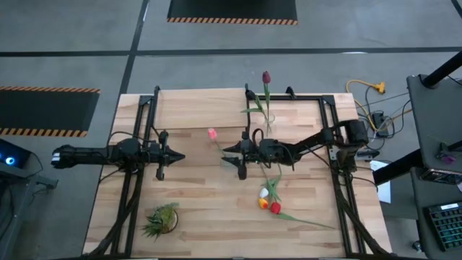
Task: Pick and place flowers into a vace then onto a shelf
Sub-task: Put the yellow tulip into the bottom transparent vase
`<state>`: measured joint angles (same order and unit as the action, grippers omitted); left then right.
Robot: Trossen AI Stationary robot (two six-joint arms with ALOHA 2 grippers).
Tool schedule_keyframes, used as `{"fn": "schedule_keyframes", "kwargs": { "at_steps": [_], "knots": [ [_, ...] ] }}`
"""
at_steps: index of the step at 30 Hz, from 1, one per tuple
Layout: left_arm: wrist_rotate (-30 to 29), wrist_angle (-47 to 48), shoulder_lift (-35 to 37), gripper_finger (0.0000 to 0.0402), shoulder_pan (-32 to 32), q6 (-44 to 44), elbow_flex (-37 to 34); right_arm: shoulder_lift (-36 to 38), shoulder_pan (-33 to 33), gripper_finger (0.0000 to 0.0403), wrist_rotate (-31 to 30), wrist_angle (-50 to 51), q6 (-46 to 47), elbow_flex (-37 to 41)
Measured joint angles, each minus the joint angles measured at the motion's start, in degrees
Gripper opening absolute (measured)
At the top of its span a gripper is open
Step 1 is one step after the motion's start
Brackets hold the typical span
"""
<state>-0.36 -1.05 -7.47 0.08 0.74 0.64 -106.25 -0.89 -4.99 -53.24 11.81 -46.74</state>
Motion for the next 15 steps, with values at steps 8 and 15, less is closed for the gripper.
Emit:
{"fn": "schedule_keyframes", "kwargs": {
  "at_steps": [8, 15],
  "knots": [
    [0.02, -0.01, -0.02, 0.0, 0.0, 0.01, -0.02, 7.89, -0.63, 0.0187, 1.02, 10.28, 0.02, 0.13],
    [0.01, 0.01, 0.0, 0.0, 0.0, 0.0, 0.0, 17.06, -2.0, 0.0183, 0.97, 23.15, 0.34, 0.14]
  ]
}}
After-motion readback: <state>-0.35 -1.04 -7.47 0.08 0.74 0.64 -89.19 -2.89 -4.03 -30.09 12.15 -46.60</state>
